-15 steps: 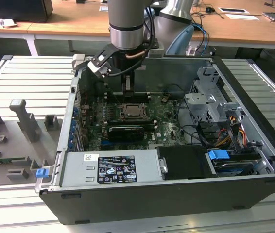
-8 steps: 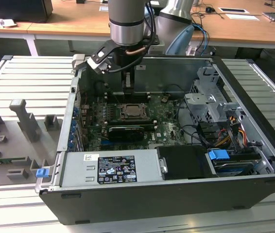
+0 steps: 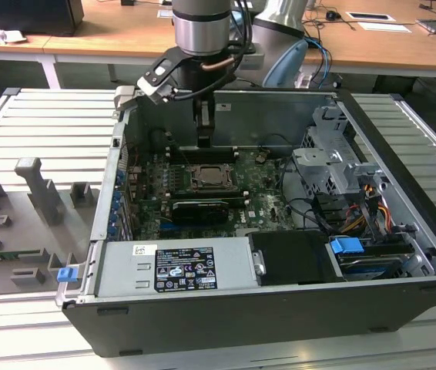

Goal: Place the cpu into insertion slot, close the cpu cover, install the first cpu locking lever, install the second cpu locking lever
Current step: 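Install the first cpu locking lever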

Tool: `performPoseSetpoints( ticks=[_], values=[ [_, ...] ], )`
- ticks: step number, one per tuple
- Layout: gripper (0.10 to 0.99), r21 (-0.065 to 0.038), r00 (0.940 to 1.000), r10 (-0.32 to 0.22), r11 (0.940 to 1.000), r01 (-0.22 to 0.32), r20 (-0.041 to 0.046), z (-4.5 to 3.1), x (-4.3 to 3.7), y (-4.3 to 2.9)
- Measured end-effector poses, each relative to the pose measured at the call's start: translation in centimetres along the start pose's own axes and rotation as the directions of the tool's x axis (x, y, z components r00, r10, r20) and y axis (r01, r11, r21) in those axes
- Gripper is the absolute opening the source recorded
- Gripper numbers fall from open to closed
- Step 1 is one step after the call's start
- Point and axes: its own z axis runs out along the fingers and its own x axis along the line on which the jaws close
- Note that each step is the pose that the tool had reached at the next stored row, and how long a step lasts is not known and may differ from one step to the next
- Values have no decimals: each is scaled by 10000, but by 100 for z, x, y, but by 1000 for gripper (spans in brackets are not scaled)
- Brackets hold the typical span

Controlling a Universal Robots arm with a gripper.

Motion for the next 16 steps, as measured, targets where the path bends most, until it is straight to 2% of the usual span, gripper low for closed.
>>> performPoseSetpoints(
  ticks=[2, 5, 9, 11, 14, 15, 16],
  values=[
    [106, 3, 9994, -356, 9994, 356, 9, 4, 0, 0],
    [106, 6, 9949, -1006, 9949, 1006, 15, 17, -1, 0],
    [106, 7, 9896, -1436, 9896, 1436, 0, 29, 0, -2],
    [106, 10, 9842, -1771, 9842, 1771, 0, 35, 0, -1],
    [106, 17, 9807, -1956, 9807, 1956, -5, 39, 0, -4],
    [106, 18, 9772, -2125, 9772, 2125, -10, 40, 0, -13],
    [106, 18, 9709, -2397, 9709, 2397, -20, 40, 0, -16]
  ],
)
